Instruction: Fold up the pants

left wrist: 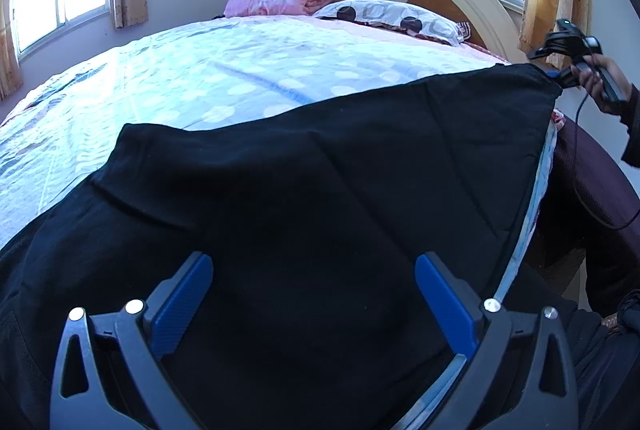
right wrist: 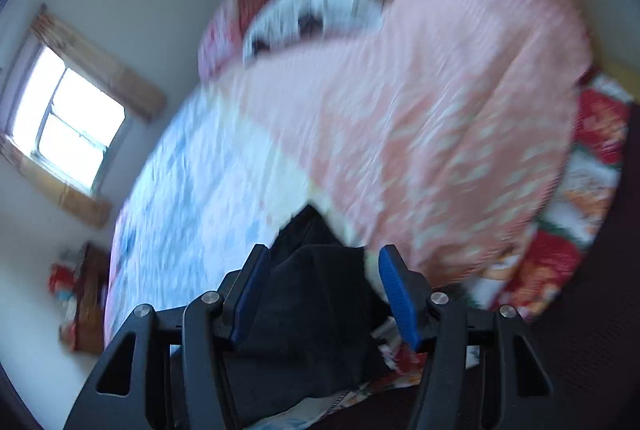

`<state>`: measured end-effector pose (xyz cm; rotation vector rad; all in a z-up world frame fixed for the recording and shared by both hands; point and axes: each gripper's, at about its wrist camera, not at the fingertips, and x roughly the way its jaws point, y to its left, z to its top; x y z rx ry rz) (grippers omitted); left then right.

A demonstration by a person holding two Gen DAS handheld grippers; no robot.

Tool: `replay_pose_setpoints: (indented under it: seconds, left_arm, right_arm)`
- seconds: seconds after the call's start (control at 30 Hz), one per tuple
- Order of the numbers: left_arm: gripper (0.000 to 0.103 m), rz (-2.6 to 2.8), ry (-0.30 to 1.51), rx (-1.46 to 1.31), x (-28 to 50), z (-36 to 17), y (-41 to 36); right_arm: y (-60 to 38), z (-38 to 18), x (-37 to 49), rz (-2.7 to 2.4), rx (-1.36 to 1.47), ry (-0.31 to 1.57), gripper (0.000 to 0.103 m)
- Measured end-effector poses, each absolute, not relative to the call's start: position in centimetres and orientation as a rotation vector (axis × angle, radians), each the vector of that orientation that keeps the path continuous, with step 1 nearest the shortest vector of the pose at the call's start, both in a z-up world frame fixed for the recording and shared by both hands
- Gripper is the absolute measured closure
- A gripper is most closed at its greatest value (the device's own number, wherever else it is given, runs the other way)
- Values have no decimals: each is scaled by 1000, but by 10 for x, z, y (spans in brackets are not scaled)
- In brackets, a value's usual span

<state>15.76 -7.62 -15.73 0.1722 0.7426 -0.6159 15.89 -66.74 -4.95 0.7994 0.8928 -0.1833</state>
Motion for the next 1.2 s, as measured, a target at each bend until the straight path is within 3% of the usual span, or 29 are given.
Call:
replay_pose_setpoints:
  seconds: [0.03, 0.07, 0.13, 0.27, 0.37, 0.47, 0.53, 0.7, 0.93, 1.2]
  left_arm:
    - [0, -616, 742, 173, 158, -157, -76]
    - [0, -617, 743, 172, 158, -157, -76]
    - [0, -621, 744, 169, 158, -157, -75]
    - [0, -620, 739, 179, 158, -158, -76]
    - [0, -612, 732, 193, 158, -160, -78]
    - [0, -607, 729, 202, 158, -160, -80]
    - [0, -608, 732, 197, 157, -159, -79]
    - [0, -607, 762, 156, 160, -154, -78]
    - [0, -635, 730, 52, 155, -122, -71]
    - [0, -588, 730, 105, 175, -142, -65]
  right_arm:
    - [-662, -51, 164, -184, 787, 911, 75]
    - [-659, -53, 171, -174, 757, 938, 88]
    - [-646, -47, 178, -165, 684, 932, 95]
    - [-622, -5, 167, -72, 564, 701, 96]
    - [-613, -3, 159, -123, 464, 635, 96]
    - [-622, -35, 176, -201, 416, 734, 87]
    - [-628, -53, 179, -338, 346, 813, 67]
    - [-618, -27, 140, -400, 289, 694, 47]
    - [-590, 5, 114, -325, 300, 616, 45]
    - [-578, -52, 100, -97, 701, 744, 45]
